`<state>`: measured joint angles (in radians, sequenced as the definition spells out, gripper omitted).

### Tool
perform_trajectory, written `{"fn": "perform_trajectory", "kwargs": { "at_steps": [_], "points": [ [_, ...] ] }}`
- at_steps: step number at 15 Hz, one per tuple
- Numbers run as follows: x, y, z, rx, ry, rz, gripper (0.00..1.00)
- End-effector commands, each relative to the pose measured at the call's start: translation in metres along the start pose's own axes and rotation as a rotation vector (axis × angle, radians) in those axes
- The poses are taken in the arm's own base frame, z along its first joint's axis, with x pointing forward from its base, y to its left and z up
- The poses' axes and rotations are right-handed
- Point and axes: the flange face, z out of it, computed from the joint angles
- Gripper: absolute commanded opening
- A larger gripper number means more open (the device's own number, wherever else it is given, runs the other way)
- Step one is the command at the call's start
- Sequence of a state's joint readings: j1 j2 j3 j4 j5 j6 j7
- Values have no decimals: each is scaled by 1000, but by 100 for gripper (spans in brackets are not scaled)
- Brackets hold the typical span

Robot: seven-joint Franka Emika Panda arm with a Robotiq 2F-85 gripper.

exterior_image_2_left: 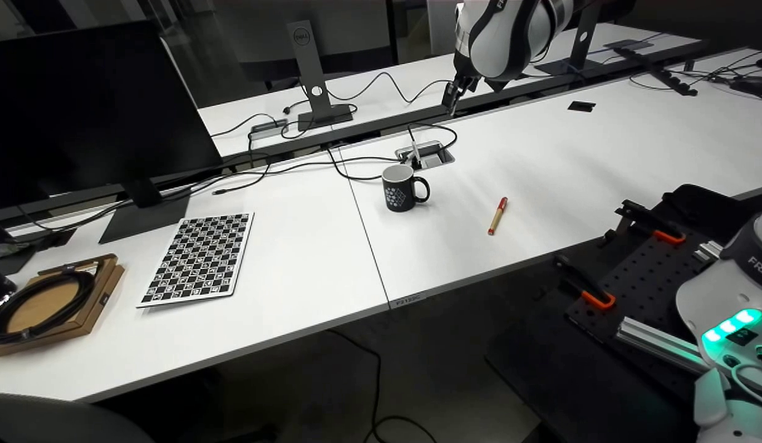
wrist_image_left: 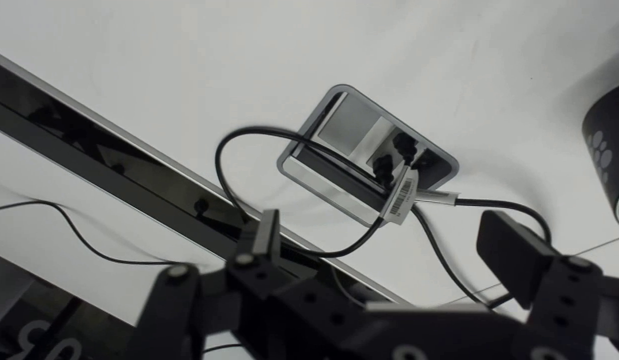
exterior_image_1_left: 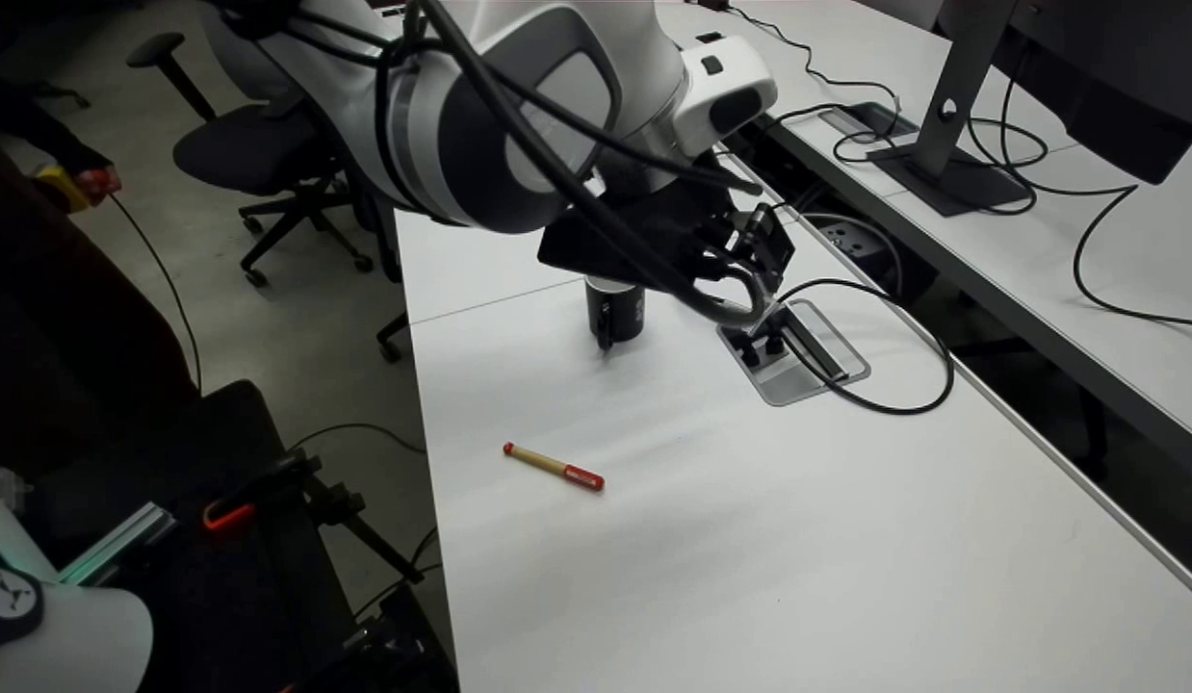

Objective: Move the black mug to the left side of the desk

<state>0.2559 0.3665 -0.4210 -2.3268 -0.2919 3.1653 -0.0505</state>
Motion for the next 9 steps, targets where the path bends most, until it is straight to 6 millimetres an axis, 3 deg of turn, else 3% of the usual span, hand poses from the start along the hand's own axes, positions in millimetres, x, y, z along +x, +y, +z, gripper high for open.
{"fn": "perform_trajectory", "kwargs": {
  "at_steps": [1, 6, 9],
  "points": [
    [-2, 10, -11, -34, -26, 182, 100],
    [6, 19, -22, -111, 28, 321, 100],
    [8, 18, -19, -92, 13, 271, 100]
  ]
}}
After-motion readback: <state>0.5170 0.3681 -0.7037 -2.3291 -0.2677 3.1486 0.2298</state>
